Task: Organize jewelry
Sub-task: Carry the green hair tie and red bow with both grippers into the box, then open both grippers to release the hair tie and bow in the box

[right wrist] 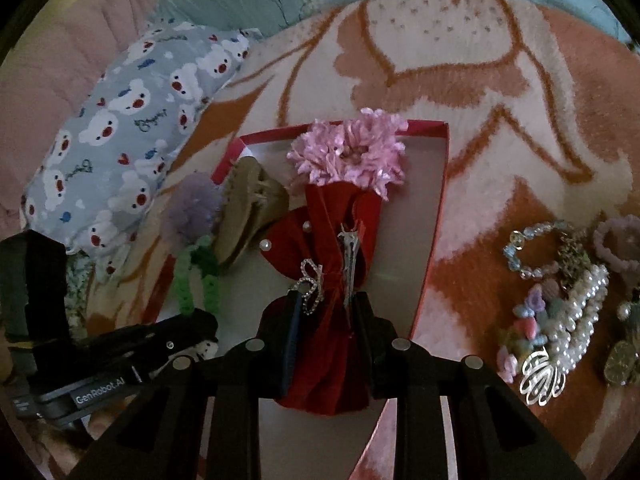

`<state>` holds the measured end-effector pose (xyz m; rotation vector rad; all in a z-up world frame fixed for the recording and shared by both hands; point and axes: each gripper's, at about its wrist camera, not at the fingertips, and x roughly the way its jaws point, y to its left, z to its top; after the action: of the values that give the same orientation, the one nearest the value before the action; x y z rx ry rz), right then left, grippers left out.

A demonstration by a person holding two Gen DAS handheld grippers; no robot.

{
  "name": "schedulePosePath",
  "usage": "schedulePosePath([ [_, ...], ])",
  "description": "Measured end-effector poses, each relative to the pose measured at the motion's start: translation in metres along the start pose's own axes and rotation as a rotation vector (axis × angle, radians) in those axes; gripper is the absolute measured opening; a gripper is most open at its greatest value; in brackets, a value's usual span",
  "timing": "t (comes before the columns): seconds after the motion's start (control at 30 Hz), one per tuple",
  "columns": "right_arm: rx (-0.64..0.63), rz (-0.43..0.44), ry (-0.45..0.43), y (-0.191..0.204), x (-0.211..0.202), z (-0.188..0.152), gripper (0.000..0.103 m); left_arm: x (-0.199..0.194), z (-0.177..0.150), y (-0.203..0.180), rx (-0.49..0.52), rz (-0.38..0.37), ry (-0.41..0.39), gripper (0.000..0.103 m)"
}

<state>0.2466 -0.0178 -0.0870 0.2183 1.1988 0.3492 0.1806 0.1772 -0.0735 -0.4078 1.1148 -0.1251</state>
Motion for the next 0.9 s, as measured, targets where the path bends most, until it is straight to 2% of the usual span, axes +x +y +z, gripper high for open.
schedulePosePath([
  [0.27,-0.020,-0.007,0.010,0.004,0.009,0.005,0.026,0.013,0.008,-0.003,0.008,0.003,0.008,0.016],
  [0.47,0.001,0.019,0.017,0.001,0.007,0.006,0.031,0.009,0.003,0.000,0.007,0.006,0.005,0.018],
  [0.5,0.005,0.025,0.016,0.001,0.005,0.006,0.034,0.008,0.002,0.000,0.005,0.003,0.004,0.021],
  [0.57,0.015,0.040,0.007,0.001,0.000,0.006,0.050,0.006,0.001,0.001,0.004,0.008,-0.002,0.024],
  [0.6,0.016,0.044,-0.002,0.001,-0.004,0.005,0.054,0.005,0.000,0.002,0.003,0.010,-0.003,0.025],
  [0.67,0.014,0.044,-0.013,0.003,-0.009,0.005,0.054,0.003,-0.001,0.003,0.002,0.014,-0.005,0.028],
  [0.8,0.021,0.053,-0.036,0.002,-0.024,0.002,0.054,-0.005,-0.004,0.004,0.002,0.020,-0.014,0.045],
  [0.9,0.034,0.053,-0.055,-0.003,-0.036,-0.003,0.054,-0.012,-0.009,0.003,0.002,0.016,-0.026,0.051],
])
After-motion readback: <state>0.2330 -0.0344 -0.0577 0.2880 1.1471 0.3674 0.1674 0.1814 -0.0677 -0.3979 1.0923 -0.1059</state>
